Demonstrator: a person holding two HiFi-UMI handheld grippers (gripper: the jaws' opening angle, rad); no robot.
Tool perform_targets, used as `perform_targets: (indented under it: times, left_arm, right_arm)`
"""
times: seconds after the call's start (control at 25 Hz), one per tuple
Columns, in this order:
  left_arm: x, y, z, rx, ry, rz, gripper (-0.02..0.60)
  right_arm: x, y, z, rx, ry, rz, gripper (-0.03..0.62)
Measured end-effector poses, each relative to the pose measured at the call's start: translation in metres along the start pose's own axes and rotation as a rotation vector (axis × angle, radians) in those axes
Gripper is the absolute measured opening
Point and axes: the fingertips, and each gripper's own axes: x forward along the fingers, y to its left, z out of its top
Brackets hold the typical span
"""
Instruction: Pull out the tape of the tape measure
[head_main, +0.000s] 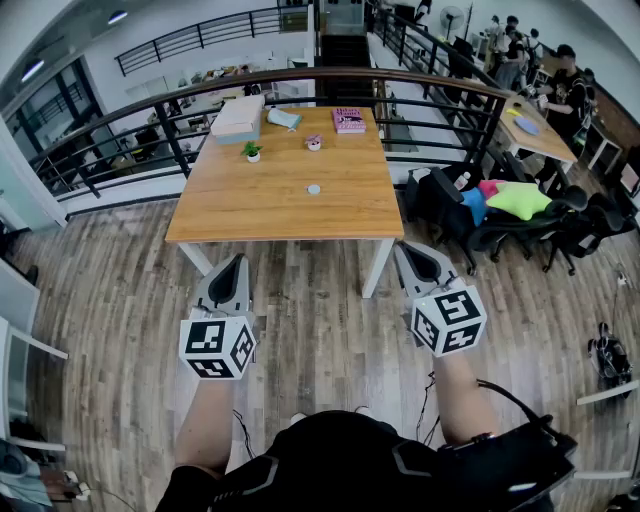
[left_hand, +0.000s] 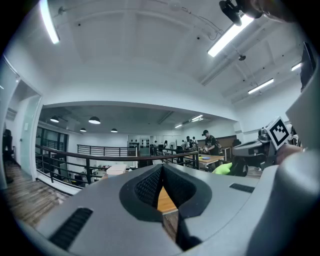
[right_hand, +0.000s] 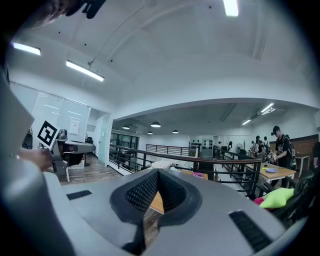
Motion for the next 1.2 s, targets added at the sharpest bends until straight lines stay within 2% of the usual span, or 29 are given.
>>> perform_targets:
  times: [0.84, 1.2]
  left_arm:
    - [-0.003, -0.01, -0.004, 0.024, 0.025, 0.035, 0.029]
    - [-0.01, -0.022, 0.003, 0.06, 0.014, -0.002, 0.032]
  right_arm:
    - [-0.018, -0.005, -0.001, 0.02, -0.021, 0.012, 0.008]
    - [-0.024, 0.0, 0.004, 0.022, -0.027, 0.012, 0.008]
